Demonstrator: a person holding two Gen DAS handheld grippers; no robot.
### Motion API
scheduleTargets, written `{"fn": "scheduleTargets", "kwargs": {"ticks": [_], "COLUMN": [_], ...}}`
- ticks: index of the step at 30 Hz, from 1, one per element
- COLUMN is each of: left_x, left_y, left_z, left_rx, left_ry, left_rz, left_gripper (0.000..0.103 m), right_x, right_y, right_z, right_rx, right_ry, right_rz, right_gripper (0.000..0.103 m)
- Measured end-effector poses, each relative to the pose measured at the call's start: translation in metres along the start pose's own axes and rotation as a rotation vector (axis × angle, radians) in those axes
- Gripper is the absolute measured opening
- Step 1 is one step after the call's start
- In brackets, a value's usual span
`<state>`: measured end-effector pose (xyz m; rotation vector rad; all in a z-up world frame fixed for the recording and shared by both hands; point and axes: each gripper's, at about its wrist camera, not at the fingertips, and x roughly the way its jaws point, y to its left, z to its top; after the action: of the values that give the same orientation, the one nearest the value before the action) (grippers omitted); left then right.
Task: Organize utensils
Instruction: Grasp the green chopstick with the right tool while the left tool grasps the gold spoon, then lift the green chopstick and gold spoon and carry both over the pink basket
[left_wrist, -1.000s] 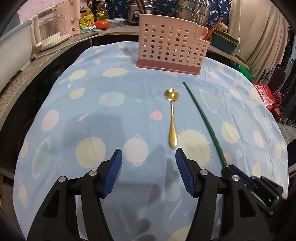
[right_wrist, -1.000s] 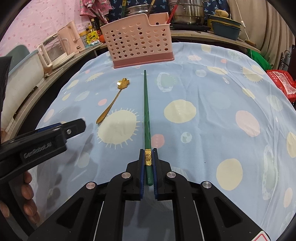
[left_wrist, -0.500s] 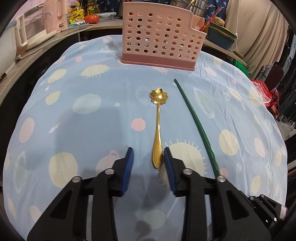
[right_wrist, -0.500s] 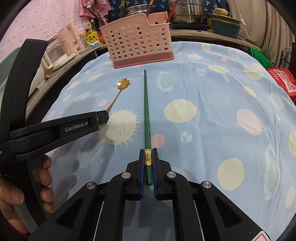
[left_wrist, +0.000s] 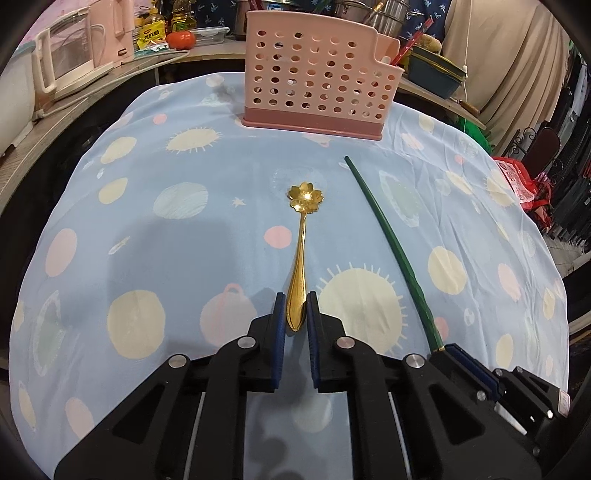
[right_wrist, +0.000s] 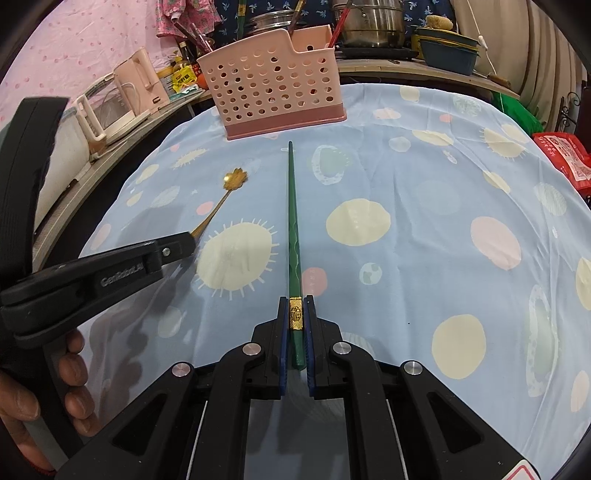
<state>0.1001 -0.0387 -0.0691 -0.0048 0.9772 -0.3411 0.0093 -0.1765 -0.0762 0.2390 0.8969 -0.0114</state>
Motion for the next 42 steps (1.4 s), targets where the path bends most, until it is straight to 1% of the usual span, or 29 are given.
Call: {"fn": "scheduleTargets", "kwargs": {"ticks": [4, 11, 21, 28, 36, 42], "left_x": [-0.013, -0.046, -0.091, -0.119, -0.135, -0.141], "left_y": [0.007, 0.019, 0.023, 0.019, 0.013, 0.013], "left_z": [-0.004, -0.003, 0.004, 0.014, 0.026, 0.043], "left_rx": [-0.011, -0.032, -0.048, -0.032, -0.008, 0.013], "left_ry": [-0.010, -0.058, -0.148, -0.208, -0.246, -0.270], "left_rz": [-0.001, -0.002, -0.021, -0.028, -0.021, -0.023], "left_gripper": [0.010, 0.010, 0.010, 0.009, 0.009, 0.009], "right_x": [-0.007, -0.031, -0.075, -0.106, -0.126, -0.133], "right_y": [-0.003, 0.000, 0.005, 0.010, 0.013, 0.006], "right_z": [0.001, 0.004, 0.017, 0.029, 0.045, 0.069], "right_rx": [0.013, 0.016, 0.020, 0.015, 0.026, 0.054], "right_ry": [-0.012, -0.053, -0.149, -0.218, -0.259, -0.283], "right_rz": [0.006, 0.026, 0.064, 0.094, 0.146, 0.195], "right_gripper": [0.007, 0.007, 0.007, 0.007, 0.007, 0.007]}}
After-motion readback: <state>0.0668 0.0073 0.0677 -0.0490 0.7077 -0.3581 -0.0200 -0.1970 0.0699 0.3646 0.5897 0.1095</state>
